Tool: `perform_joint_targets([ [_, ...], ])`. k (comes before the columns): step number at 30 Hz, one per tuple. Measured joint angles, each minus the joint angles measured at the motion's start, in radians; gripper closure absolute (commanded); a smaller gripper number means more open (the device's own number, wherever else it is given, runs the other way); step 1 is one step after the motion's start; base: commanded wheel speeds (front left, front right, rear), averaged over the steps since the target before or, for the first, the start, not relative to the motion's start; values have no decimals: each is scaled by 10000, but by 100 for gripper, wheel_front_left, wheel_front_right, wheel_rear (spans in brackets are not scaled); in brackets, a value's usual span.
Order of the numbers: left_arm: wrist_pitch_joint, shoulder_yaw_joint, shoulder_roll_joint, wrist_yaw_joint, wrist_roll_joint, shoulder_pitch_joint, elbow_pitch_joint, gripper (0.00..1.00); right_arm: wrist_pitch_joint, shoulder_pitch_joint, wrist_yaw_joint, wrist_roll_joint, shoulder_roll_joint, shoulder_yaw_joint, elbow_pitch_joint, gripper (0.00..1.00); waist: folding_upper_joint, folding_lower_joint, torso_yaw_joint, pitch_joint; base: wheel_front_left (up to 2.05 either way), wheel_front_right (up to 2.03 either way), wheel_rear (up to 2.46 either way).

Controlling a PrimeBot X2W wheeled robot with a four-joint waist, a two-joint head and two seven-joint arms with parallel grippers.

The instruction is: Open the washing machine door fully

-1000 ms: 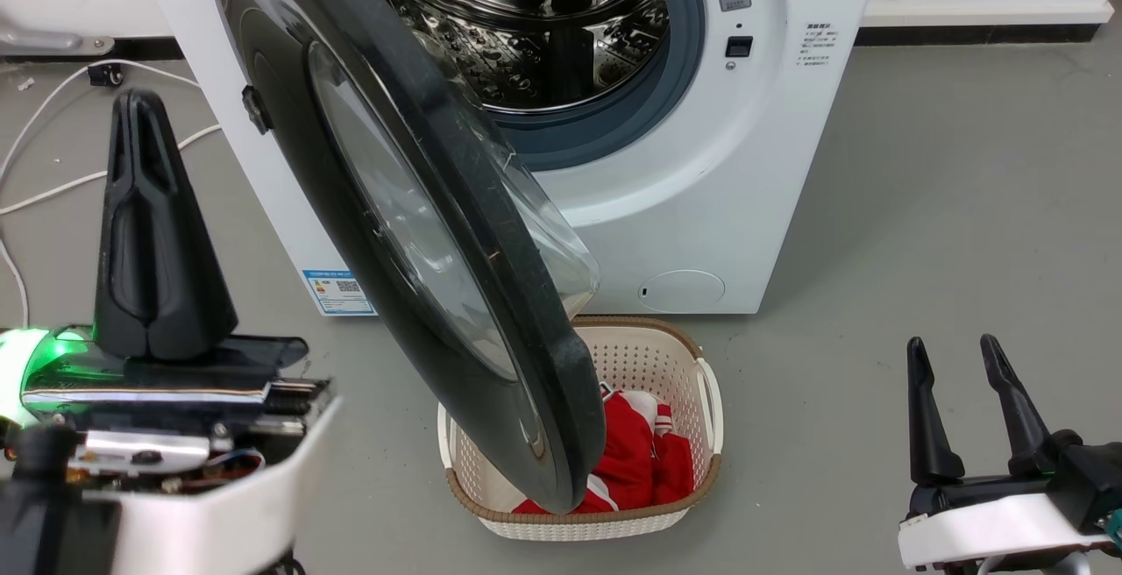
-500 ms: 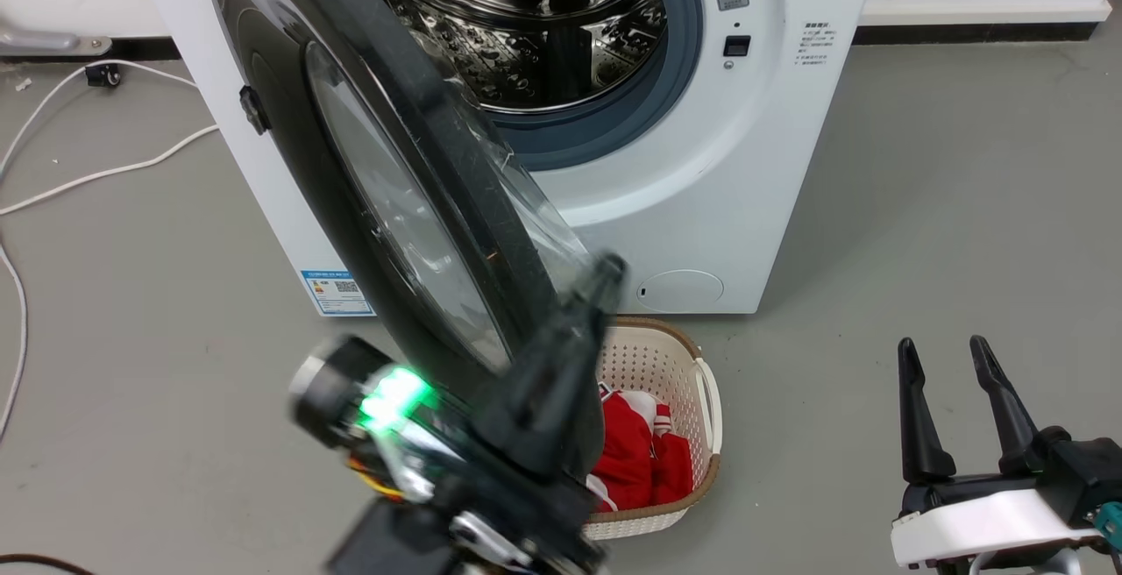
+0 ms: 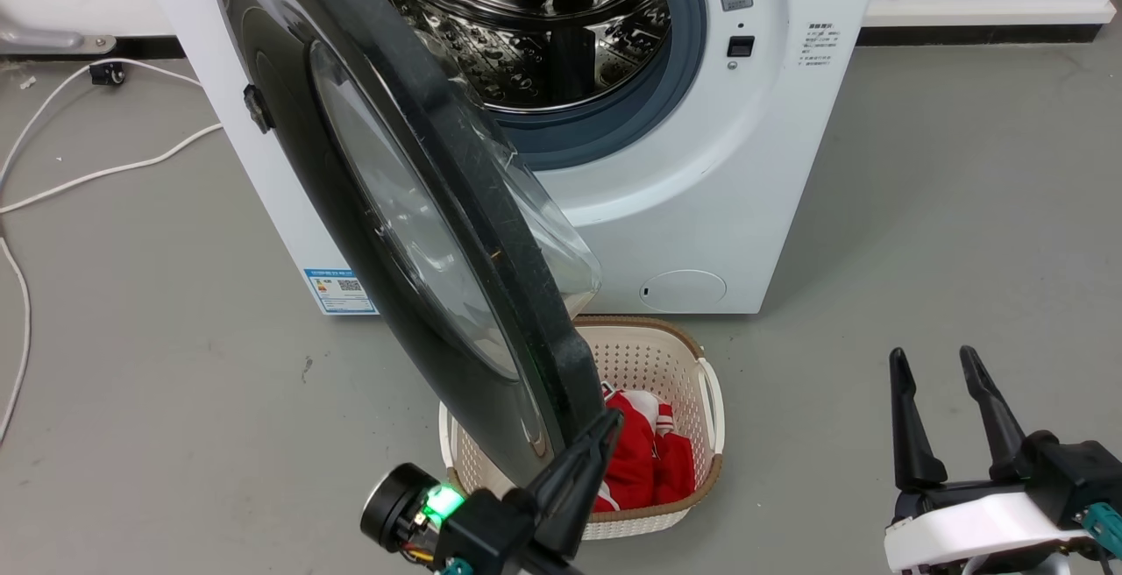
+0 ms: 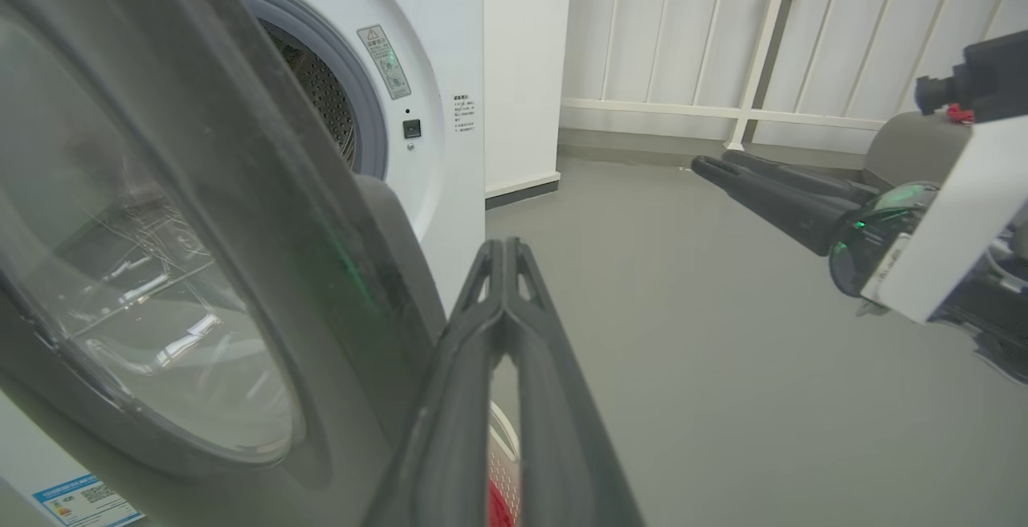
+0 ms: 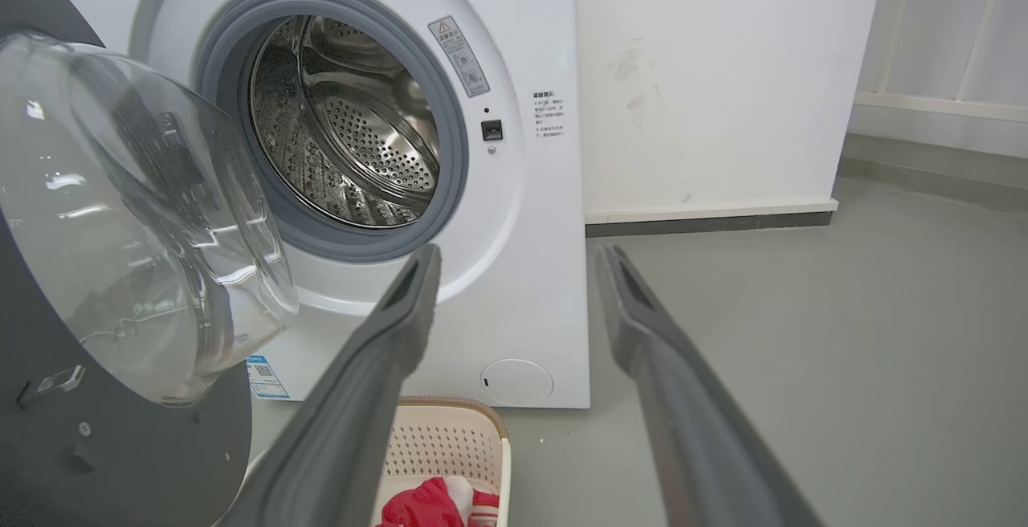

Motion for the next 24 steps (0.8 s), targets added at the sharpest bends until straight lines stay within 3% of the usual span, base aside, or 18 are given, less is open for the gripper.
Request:
perform_joint_targets([
  [14, -988, 176, -752, 40, -314, -1797, 2291, 100, 161, -185, 0, 140, 4, 211, 190, 0, 0, 0, -127, 182, 0, 0, 0],
  [24, -1241, 224, -899, 309, -360, -1869, 2581, 100, 167, -194, 0, 236, 2, 196, 303, 0, 1, 0, -107, 215, 0, 0, 0],
])
